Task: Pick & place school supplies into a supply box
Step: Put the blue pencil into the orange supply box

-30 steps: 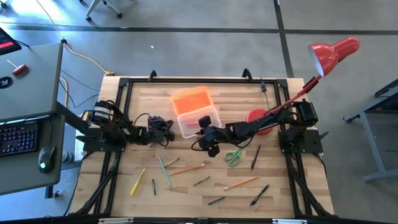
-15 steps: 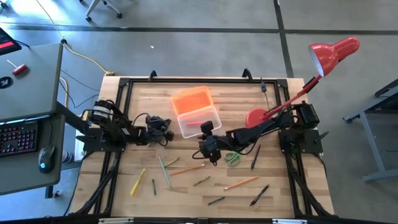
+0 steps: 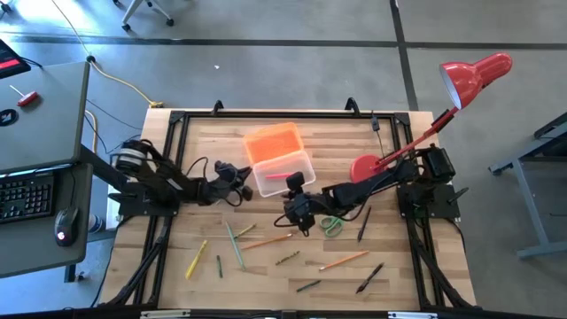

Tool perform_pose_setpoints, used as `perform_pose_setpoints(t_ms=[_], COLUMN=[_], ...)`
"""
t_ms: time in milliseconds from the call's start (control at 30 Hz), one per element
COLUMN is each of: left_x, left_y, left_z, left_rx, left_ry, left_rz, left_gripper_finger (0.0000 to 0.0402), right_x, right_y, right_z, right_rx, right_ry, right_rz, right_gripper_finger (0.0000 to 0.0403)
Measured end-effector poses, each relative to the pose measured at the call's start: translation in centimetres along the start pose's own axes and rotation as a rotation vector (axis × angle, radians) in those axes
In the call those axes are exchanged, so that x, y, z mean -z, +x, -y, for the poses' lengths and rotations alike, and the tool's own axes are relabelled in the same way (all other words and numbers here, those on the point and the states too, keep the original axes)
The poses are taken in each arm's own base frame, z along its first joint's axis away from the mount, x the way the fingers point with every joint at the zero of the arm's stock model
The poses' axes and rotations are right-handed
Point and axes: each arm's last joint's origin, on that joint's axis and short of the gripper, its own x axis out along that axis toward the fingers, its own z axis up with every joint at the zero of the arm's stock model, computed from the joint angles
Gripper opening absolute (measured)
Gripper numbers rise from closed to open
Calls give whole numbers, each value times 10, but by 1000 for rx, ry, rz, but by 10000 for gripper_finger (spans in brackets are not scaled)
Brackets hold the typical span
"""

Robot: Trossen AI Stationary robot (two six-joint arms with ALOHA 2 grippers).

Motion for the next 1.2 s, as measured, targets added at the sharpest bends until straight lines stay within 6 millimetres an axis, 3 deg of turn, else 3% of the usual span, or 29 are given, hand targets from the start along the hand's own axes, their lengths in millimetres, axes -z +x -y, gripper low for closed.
perform_pose_setpoints(t_ms=[133, 300, 400, 500, 600, 700, 800, 1033, 1200], left_x=[-26, -68, -97, -124, -135, -135, -123, -101, -97], left_y=[-3, 3, 21, 44, 70, 98, 122, 164, 176], left_z=[12, 36, 53, 73, 86, 98, 103, 78, 62], left_rx=[86, 253, 360, 343, 316, 378, 389, 297, 261], left_ry=[-38, 18, 66, 174, 309, 305, 358, 264, 177], left_rz=[70, 92, -32, -126, -199, -242, -281, -348, -388], left_gripper_finger=[28, 27, 30, 39, 38, 27, 26, 47, 51], right_x=[1, 2, 6, 19, 39, 61, 82, 111, 115], right_y=[-7, -37, -62, -85, -102, -113, -119, -126, -126], right_z=[1, 13, 25, 36, 38, 33, 23, 6, 2], right_rx=[89, 72, 17, 11, 52, 88, 103, 44, 6], right_ry=[-21, -22, 51, 158, 270, 362, 419, 486, 471], right_rz=[-73, -118, -121, -87, -21, 66, 182, 432, 451], right_gripper_finger=[83, 83, 83, 83, 83, 83, 83, 83, 83])
